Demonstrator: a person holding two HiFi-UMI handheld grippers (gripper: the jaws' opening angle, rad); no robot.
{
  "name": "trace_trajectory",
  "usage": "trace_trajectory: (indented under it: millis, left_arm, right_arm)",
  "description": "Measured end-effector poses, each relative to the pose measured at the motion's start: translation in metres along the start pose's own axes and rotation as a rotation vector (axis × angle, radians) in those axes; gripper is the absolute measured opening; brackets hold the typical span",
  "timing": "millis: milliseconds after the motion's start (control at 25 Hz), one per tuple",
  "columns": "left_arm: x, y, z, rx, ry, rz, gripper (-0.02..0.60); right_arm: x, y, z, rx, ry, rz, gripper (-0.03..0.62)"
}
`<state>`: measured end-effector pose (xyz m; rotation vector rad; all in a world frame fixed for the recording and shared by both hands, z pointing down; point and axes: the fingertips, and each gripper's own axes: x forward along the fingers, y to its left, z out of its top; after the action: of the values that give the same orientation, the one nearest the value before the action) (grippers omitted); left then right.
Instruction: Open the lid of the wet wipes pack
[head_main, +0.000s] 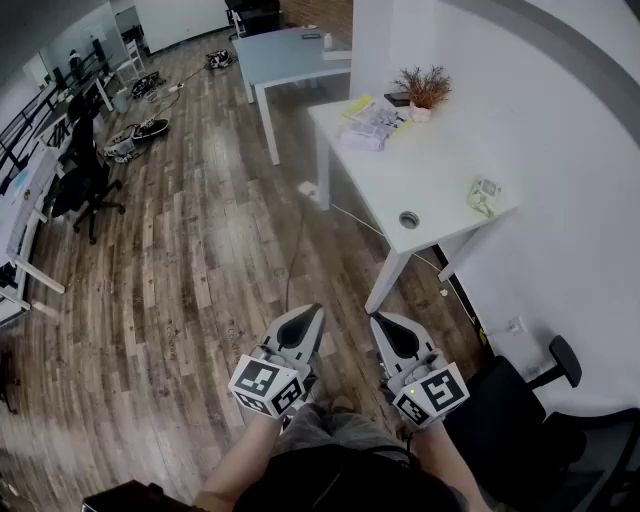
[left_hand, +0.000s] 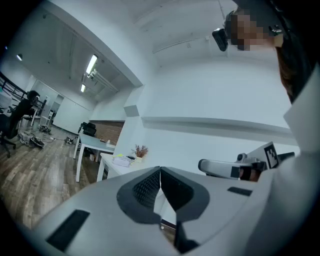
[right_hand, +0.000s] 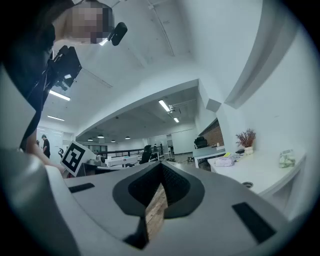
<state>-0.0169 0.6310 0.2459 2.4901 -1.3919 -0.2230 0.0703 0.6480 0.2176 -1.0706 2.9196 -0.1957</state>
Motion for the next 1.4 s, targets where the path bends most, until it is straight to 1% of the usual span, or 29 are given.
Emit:
trace_trajectory:
  millis: [120,360,640,800,1000,1280,1400]
  left_arm:
    - [0.008,-0.004,0.001,0.007,-0.009,0.009,0.015]
    - [0.018,-0.010,-0.008,0.015,-0.007,0.035,0.015]
    - [0.029,0.007,-0.016,0.015,0.019,0.074,0.015]
    - [0.046,0.025,-0.019,0.012,0.034,0.081,0.015]
    - [0.078,0.056,-0.017,0.002,0.055,0.077,0.015]
    - [0.124,0.112,0.005,-0.005,0.036,0.050,0.015]
    - [0.144,0.134,0.012,-0.009,0.034,0.041,0.015]
  right_arm:
    - [0.000,-0.007,0.002,-0.013,-0.003,0.008,0.020]
    - [-0.003,-0.019,-0.003,-0.020,-0.003,0.022,0.020]
    - [0.006,-0.035,-0.014,0.023,0.005,0.033,0.020]
    - [0.021,-0.052,-0.016,0.029,0.000,0.025,0.020]
    - [0.055,-0.081,-0.016,0.035,0.011,0.006,0.020]
    - [0.124,-0.108,-0.011,0.005,0.026,0.025,0.020]
    - [0.152,-0.122,-0.011,0.004,0.030,0.019,0.020]
